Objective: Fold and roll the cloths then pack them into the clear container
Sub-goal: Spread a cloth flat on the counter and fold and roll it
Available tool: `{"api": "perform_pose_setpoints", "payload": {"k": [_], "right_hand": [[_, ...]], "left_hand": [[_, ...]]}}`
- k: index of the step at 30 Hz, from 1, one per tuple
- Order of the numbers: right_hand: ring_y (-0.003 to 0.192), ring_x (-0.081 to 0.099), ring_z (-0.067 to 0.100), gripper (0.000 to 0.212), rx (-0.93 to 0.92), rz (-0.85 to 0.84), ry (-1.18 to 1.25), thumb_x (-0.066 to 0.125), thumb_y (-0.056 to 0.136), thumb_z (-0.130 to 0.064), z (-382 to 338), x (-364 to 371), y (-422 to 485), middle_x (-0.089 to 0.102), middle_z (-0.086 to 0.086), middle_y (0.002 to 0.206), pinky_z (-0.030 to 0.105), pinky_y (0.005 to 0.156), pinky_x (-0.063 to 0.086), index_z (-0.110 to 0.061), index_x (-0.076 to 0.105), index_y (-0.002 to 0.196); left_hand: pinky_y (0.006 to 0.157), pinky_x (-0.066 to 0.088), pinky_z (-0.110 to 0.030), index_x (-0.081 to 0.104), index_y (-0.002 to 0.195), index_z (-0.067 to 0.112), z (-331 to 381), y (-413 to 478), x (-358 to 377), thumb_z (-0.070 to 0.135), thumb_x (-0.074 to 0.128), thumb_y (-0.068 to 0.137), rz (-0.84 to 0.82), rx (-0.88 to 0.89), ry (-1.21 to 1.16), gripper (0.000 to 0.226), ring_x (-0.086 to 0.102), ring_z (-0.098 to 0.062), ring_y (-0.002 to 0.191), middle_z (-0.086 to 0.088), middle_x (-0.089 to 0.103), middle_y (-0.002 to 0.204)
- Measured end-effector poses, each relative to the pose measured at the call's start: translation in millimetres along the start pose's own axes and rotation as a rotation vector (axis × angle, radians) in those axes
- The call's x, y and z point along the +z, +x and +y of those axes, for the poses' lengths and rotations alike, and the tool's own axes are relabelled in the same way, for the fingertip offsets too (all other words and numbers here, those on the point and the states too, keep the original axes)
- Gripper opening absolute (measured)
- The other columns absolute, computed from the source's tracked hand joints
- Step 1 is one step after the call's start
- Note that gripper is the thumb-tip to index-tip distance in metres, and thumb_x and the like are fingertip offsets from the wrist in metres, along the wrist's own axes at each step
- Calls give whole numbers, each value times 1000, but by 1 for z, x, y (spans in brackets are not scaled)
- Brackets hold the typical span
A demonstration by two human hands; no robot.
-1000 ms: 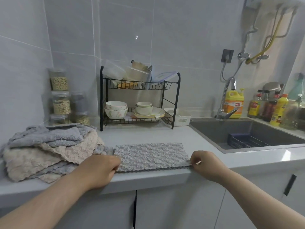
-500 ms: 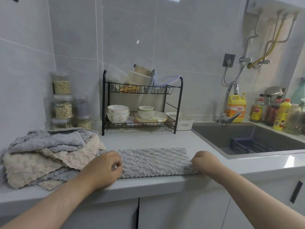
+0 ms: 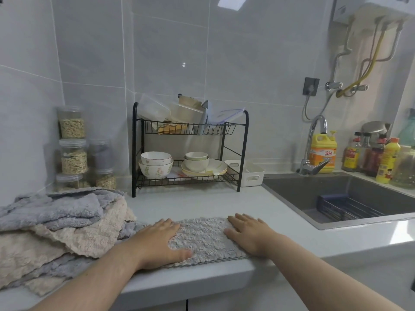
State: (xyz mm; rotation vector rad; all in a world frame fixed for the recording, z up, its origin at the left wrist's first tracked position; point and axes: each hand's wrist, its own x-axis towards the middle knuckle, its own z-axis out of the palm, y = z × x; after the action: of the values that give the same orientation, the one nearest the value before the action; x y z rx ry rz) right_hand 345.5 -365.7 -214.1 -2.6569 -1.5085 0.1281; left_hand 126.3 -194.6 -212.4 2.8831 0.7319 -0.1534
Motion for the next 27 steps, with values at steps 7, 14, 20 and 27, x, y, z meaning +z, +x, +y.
{"api": "perform_pose_setpoints", "payload": {"k": [7, 14, 20, 27], "right_hand": [[110, 57, 32, 41, 490, 134, 196, 36, 92, -37, 6, -21, 2, 61, 14, 114, 32, 85, 44, -9, 60, 110], [73, 64, 31, 12, 583, -93, 838, 61, 86, -12, 5, -50, 8, 64, 17, 88, 31, 55, 49, -1, 63, 91], [85, 69, 46, 49, 506, 35, 1065, 58, 85, 5, 23, -48, 1, 63, 25, 96, 58, 81, 54, -7, 42, 130], [91, 69, 39, 63, 318, 212, 1059, 57, 87, 8, 41, -67, -9, 58, 14, 120, 52, 81, 58, -28, 49, 138]], "left_hand": [[119, -2, -39, 2, 154, 29, 8, 9, -12, 96, 25, 59, 14, 14, 90, 118, -5, -15, 149, 3, -6, 162], [120, 5, -37, 8, 153, 36, 43, 25, -10, 91, 33, 65, 17, 139, 20, 107, 3, -13, 149, 8, 2, 162], [120, 4, -42, 5, 152, 39, 53, 38, -8, 98, 28, 58, -8, 125, 34, 114, 3, -19, 150, 3, -1, 163], [119, 2, -48, 2, 153, 35, 95, 56, -14, 92, 44, 62, -100, 81, 59, 115, -4, -24, 150, -1, -8, 162]]}}
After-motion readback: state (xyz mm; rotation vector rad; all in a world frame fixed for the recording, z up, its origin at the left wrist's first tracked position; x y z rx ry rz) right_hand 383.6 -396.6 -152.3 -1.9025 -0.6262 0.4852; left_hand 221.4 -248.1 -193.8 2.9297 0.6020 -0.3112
